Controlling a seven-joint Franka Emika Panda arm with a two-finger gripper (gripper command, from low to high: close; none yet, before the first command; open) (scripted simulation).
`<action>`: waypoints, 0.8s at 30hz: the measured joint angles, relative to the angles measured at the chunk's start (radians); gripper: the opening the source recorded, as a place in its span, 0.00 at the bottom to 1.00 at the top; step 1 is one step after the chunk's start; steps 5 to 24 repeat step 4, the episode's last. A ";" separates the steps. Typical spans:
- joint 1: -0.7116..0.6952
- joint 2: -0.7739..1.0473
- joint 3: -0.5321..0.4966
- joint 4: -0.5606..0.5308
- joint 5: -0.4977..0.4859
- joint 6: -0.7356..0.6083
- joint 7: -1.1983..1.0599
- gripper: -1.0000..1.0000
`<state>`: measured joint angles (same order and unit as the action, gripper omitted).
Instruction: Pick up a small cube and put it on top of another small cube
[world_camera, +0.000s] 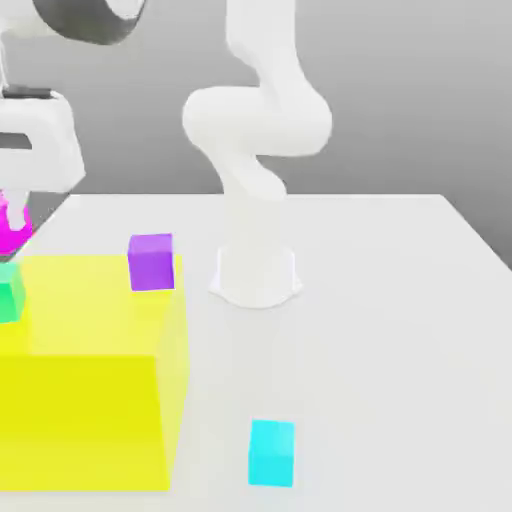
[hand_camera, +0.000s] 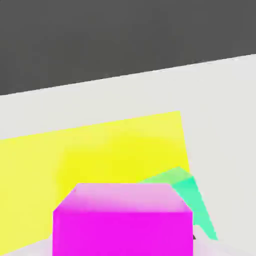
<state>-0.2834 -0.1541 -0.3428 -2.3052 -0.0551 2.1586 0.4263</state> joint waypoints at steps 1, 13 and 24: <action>-0.003 0.014 -0.004 -0.018 0.004 0.032 -0.003 1.00; -0.003 0.014 -0.004 -0.018 0.004 0.031 -0.003 1.00; -0.003 0.014 -0.004 -0.018 0.004 0.031 -0.003 1.00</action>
